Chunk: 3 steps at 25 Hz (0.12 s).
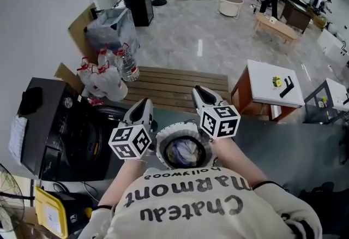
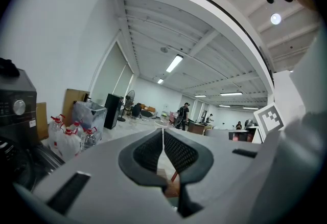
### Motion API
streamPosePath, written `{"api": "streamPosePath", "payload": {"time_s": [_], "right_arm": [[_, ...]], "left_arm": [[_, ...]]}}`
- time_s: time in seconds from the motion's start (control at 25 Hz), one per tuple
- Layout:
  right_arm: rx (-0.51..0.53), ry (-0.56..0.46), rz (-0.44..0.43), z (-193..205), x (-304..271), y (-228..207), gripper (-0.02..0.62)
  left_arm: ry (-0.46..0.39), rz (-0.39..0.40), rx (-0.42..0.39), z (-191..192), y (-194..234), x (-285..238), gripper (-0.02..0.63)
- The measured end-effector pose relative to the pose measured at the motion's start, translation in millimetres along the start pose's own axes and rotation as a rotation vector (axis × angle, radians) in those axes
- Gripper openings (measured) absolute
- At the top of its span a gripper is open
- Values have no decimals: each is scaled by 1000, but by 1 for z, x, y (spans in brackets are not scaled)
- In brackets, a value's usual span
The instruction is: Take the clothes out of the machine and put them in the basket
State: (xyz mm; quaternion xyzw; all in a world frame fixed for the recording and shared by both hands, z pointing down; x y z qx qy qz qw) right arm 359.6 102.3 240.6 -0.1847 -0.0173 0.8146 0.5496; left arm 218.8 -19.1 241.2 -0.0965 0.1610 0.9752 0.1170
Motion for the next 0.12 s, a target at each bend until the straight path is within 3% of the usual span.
{"api": "streamPosePath", "payload": {"time_s": [0.12], "right_arm": [[0, 5, 2, 0, 0, -1, 54]], "left_arm": [[5, -2, 5, 0, 0, -1, 17]]}}
Point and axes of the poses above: the fingertips, and each gripper's own axes: x backward along the fingers, y to its left, z out of its underside, the point moved 2 cm from there along x, backward along the fingers, and after that the axes turned 7 degrees about y, right-handed, at the moved point
